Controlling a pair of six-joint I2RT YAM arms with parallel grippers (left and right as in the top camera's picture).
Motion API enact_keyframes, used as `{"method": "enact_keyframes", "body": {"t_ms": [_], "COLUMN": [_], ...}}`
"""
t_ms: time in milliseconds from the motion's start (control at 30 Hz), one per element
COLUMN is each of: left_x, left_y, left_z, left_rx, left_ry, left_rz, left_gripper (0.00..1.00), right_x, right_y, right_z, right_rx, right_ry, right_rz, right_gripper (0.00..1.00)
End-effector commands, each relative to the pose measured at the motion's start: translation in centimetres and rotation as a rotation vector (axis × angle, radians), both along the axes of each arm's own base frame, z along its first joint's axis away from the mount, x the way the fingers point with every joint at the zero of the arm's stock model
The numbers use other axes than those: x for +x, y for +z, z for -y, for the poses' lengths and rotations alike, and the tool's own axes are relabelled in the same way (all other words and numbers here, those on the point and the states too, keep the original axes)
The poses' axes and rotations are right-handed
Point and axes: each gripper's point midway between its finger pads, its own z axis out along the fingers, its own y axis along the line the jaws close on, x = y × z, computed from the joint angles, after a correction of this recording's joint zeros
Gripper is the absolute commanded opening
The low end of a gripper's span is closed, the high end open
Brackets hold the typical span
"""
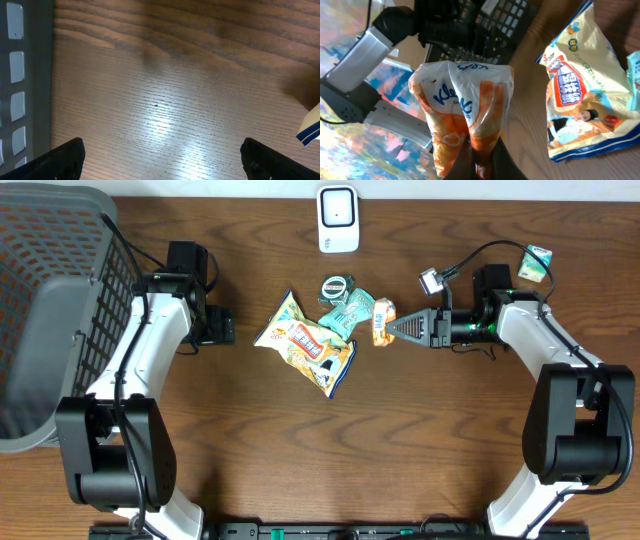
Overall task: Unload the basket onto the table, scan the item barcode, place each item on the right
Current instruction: 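Grip the orange pack and carry it left over the pile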
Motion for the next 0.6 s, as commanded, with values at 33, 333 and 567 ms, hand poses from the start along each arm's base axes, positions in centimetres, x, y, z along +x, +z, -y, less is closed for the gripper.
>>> {"method": "enact_keyframes", "body": {"t_ms": [33, 333, 567], "left_x": [-0.2, -0.2, -0.2], "left_y": [-0.1, -0.1, -0.1], "left_z": [-0.1, -0.1, -0.1], "left_rx": [0.007, 0.007, 0.007], "left_ry": [-0.004, -0.004, -0.004], "left_rz": [-0.008, -0.008, -0.008], "left_gripper": [0.98, 0.98, 0.98], "right_x": [0.1, 0.0, -0.7], "right_y": [1.3, 1.3, 0.7], "right_z": [0.2, -0.1, -1.4], "right_rx": [0.056, 0.055, 0.025], "right_ry": [0.000, 0.008, 0.043], "right_rz": [0.027, 0.006, 0.006], "right_gripper": [0.01, 0.01, 0.01]}}
